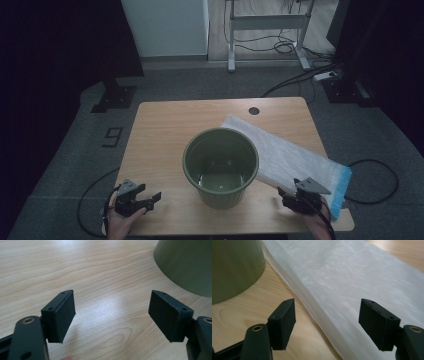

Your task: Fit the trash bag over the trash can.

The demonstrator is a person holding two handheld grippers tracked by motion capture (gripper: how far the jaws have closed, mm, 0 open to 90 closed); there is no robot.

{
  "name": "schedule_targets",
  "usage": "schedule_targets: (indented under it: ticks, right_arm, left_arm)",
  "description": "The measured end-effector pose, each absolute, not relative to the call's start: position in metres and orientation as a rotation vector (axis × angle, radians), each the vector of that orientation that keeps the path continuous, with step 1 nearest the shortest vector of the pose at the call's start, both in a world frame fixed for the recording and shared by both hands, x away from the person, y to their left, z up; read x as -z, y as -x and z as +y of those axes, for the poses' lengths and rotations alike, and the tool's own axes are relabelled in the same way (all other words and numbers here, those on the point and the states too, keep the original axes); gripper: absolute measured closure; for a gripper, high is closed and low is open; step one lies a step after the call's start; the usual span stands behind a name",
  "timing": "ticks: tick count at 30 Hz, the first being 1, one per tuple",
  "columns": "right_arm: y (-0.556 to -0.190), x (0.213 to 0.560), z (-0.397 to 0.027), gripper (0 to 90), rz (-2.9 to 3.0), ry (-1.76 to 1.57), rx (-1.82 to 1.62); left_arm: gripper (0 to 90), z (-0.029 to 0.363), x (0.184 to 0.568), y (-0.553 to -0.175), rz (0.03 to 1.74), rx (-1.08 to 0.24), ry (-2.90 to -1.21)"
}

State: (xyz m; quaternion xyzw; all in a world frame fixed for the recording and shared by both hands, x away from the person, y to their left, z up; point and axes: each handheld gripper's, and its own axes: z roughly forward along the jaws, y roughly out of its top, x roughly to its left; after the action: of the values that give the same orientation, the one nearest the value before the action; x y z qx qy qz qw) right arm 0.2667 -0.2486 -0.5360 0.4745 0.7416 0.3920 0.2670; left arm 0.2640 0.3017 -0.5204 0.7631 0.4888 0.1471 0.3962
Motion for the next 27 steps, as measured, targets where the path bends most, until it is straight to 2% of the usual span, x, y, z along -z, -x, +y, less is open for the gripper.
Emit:
schedule_targets:
  ticks: [2, 10, 14, 16, 18, 22, 23, 27]
  right_arm:
    - [-0.286, 0.54, -0.234, 27.4, 2.053, -1.279, -1.073]
    - [-0.314, 0.547, -0.208, 26.3, 2.097, -1.262, -1.044]
    - [-0.325, 0.549, -0.193, 30.7, 2.125, -1.232, -1.013]
    - [-0.329, 0.551, -0.186, 35.9, 2.139, -1.216, -0.978]
    - [-0.33, 0.551, -0.185, 37.2, 2.142, -1.224, -0.982]
    - [-0.332, 0.553, -0.19, 50.0, 2.154, -1.264, -0.996]
    - [-0.332, 0.553, -0.19, 50.0, 2.154, -1.264, -0.996]
    - [-0.331, 0.553, -0.197, 70.2, 2.131, -1.29, -1.011]
  left_arm:
    - [21.3, 0.304, 0.521, -0.264, 1.246, -0.37, -1.926]
    - [21.1, 0.301, 0.523, -0.261, 1.246, -0.381, -1.953]
    - [20.6, 0.301, 0.523, -0.259, 1.233, -0.385, -1.962]
    - [20.0, 0.301, 0.522, -0.258, 1.213, -0.382, -1.969]
    - [20.0, 0.301, 0.523, -0.258, 1.209, -0.381, -1.97]
    - [20.0, 0.299, 0.523, -0.258, 1.205, -0.381, -1.976]
    - [20.0, 0.298, 0.523, -0.258, 1.203, -0.381, -1.977]
    - [19.4, 0.297, 0.523, -0.258, 1.169, -0.378, -1.989]
